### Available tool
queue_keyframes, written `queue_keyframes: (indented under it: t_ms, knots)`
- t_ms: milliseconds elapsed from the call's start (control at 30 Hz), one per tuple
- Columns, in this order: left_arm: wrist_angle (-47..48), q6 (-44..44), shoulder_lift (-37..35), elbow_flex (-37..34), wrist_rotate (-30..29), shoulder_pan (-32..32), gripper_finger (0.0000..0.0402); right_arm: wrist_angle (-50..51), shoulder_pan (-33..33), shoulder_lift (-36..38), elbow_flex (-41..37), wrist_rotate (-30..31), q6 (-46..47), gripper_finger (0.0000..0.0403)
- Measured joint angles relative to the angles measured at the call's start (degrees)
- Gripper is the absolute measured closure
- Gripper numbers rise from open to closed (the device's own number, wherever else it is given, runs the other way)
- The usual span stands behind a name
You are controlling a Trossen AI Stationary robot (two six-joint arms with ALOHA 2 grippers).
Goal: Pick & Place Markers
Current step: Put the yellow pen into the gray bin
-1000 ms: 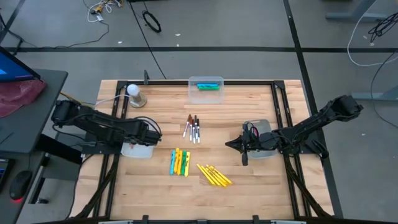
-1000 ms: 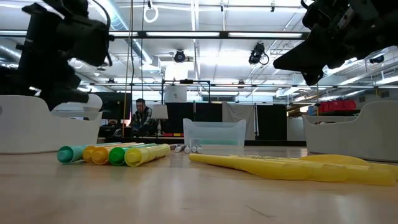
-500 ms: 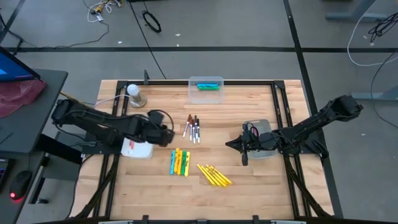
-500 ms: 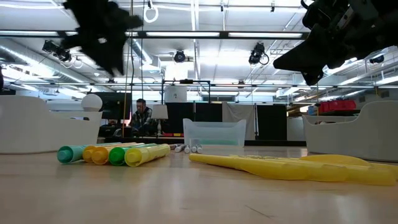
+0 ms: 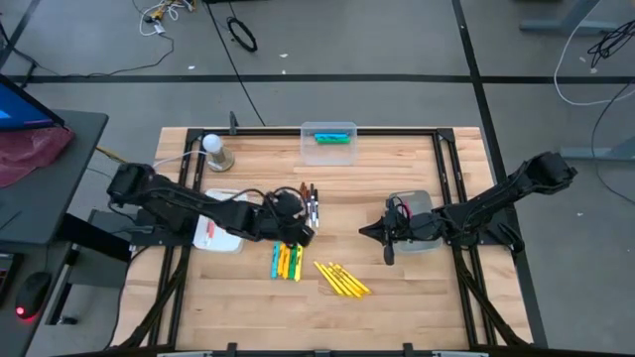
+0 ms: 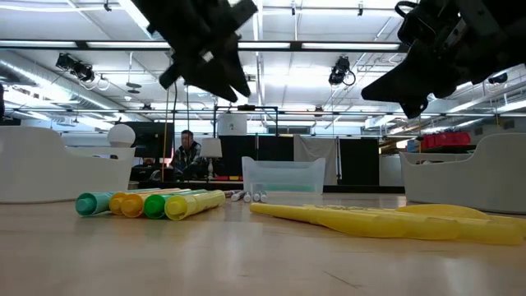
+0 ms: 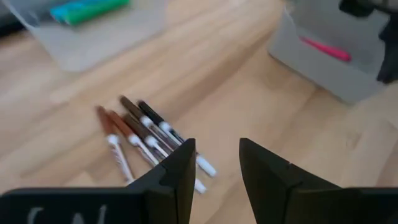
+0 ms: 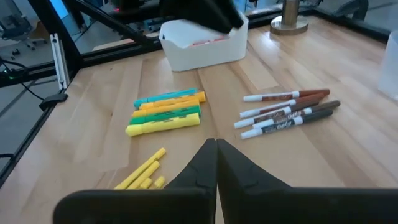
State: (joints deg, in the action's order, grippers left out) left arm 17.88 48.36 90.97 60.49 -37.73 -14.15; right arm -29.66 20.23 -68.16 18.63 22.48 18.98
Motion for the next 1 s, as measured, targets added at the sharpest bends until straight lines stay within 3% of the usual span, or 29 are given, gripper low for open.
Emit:
queue_keyframes:
  t_ms: [200, 333, 567, 733, 1000]
  knots:
    - [-9.5, 0.3, 7.0, 0.0, -1.5, -2.4, 0.0273, -1.6, 0.0, -1.8, 0.2, -6.0, 2.2, 0.0393]
    - [-15.3, 0.2, 11.5, 0.0, -4.4, -3.4, 0.0273, 1.5, 1.1, -3.2, 3.5, -11.2, 3.1, 0.0366]
    - [-17.5, -0.7, 15.2, 0.0, -6.1, -3.0, 0.0273, 18.7, 4.5, -8.5, 15.1, -11.5, -1.3, 0.0287]
    - [-19.2, -6.0, 15.3, 0.0, -7.6, -2.7, 0.0273, 30.7, 5.6, -14.7, 22.6, -11.5, -2.1, 0.0237]
    - [-25.0, -16.8, 15.3, 0.0, -6.1, -2.5, 0.0273, 35.7, 9.7, -25.8, 27.6, -10.6, 1.7, 0.0205]
